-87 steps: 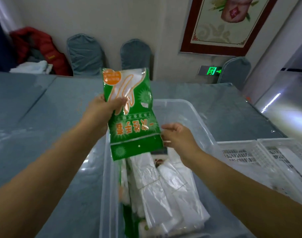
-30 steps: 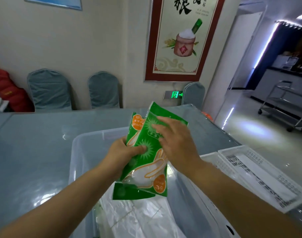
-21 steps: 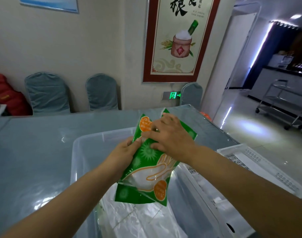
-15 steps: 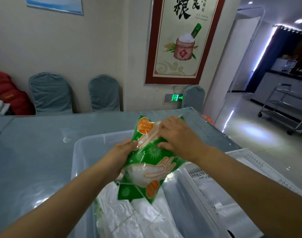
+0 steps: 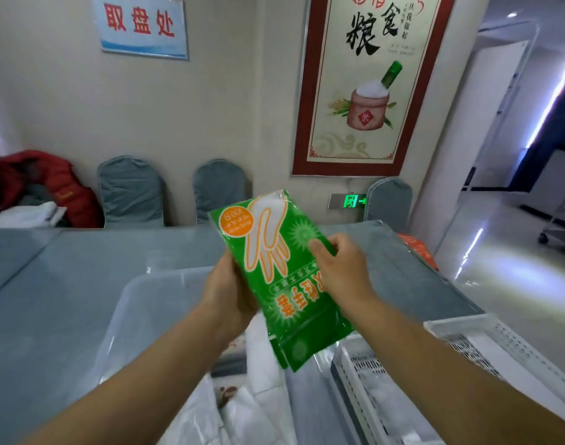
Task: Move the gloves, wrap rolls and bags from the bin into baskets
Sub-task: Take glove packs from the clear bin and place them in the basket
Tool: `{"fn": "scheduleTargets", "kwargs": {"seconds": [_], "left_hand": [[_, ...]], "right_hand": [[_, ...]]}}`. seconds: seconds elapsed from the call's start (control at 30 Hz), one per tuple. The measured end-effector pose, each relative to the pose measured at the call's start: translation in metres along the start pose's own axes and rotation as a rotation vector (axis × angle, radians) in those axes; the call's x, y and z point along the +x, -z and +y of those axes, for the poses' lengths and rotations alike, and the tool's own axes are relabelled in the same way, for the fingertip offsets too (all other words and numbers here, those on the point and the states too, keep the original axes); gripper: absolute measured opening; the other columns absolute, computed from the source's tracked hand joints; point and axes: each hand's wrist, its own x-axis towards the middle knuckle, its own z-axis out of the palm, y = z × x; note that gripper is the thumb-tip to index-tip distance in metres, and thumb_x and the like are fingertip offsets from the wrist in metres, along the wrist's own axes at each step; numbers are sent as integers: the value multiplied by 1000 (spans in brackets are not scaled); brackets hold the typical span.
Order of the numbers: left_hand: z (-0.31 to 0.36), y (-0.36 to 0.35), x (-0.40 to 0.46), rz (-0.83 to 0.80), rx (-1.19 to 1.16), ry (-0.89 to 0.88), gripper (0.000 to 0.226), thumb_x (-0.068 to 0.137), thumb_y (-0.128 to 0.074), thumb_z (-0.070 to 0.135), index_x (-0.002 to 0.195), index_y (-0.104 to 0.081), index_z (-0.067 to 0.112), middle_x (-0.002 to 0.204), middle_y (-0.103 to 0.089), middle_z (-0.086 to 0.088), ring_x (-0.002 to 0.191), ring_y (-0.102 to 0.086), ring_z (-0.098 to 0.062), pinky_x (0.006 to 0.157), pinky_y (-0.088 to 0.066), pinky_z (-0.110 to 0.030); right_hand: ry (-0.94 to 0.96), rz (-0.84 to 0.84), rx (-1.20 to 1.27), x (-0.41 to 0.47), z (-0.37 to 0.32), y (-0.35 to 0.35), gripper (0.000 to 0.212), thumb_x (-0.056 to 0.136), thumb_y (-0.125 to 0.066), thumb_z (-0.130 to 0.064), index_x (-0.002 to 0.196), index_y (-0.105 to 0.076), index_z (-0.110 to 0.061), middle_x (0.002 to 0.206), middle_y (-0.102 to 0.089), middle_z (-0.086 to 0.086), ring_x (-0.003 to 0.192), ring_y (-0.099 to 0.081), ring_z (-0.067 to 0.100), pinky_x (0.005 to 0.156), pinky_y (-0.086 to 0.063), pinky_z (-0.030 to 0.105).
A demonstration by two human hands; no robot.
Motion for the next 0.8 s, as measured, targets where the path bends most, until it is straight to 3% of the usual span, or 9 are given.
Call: {"fn": "scheduleTargets", "kwargs": {"seconds": [0.07, 0.17, 0.27, 0.33, 0.43, 0.5, 0.57, 0.67, 0.8], "left_hand": [[-15, -24, 1, -4, -64, 10, 68, 85, -34, 66, 110, -68, 14, 107, -71, -15, 98, -67, -31, 89, -51, -45], [-45, -64, 1, 0, -66, 37, 77, 73, -43, 73, 109, -68, 10, 105, -71, -18, 99, -67, -35, 91, -49, -47], [-79, -110, 6, 49, 42, 44, 37, 78, -63, 34, 104, -67, 9, 89, -75, -14, 80, -72, -28, 67, -59, -39], [-104, -136, 13, 130, 114, 69, 16, 85, -60, 12, 97, -66, 5, 77, -75, -13, 67, -72, -25, 58, -60, -36], [-136, -164, 25, 167, 128, 106, 11, 87, -57, 7, 92, -66, 4, 73, -74, -13, 63, -72, -25, 60, -58, -38], [-158, -181, 35, 189, 116, 127, 12, 86, -58, 7, 94, -66, 4, 74, -74, -13, 63, -72, -25, 58, -58, -38], [-178, -197, 45, 211, 103, 136, 17, 85, -60, 6, 101, -65, 5, 79, -74, -15, 65, -72, -26, 54, -59, -38], [-202, -214, 62, 249, 123, 136, 23, 81, -65, 5, 103, -62, 8, 85, -74, -15, 70, -72, -28, 55, -58, -39], [-225, -218, 89, 251, 185, 138, 21, 81, -67, 9, 101, -62, 10, 75, -76, -6, 68, -72, -21, 56, -56, -32]], "right_hand": [[-48, -24, 33, 3, 15, 14, 24, 84, -60, -32, 76, -52, -11, 80, -59, 10, 71, -54, 22, 59, -37, 31], [-107, -36, 47, 11, 47, 49, 24, 84, -59, -31, 77, -49, -10, 88, -57, 15, 71, -53, 24, 60, -38, 32], [-149, -49, 97, 22, 84, 90, 25, 81, -63, -29, 81, -51, -8, 96, -57, 19, 75, -58, 25, 63, -44, 33], [-203, -99, 164, 32, 109, 118, 24, 78, -68, -27, 87, -51, -12, 97, -57, 11, 78, -60, 19, 60, -47, 28], [-343, -252, 289, 52, 141, 156, 46, 75, -74, -24, 111, -48, -10, 103, -58, 6, 80, -59, 11, 56, -47, 21], [-481, -413, 347, 67, 161, 180, 67, 72, -77, -31, 123, -44, -4, 112, -60, 13, 87, -64, 21, 69, -55, 33], [-572, -587, 359, 77, 181, 198, 74, 62, -81, -39, 119, -52, -2, 107, -69, 17, 89, -69, 30, 80, -56, 43], [-594, -702, 395, 87, 206, 213, 54, 59, -81, -33, 102, -62, -5, 89, -75, 13, 80, -72, 30, 68, -58, 39], [-468, -571, 418, 105, 234, 219, 32, 69, -79, -15, 97, -64, -11, 85, -74, 8, 68, -72, 19, 52, -55, 26]]}}
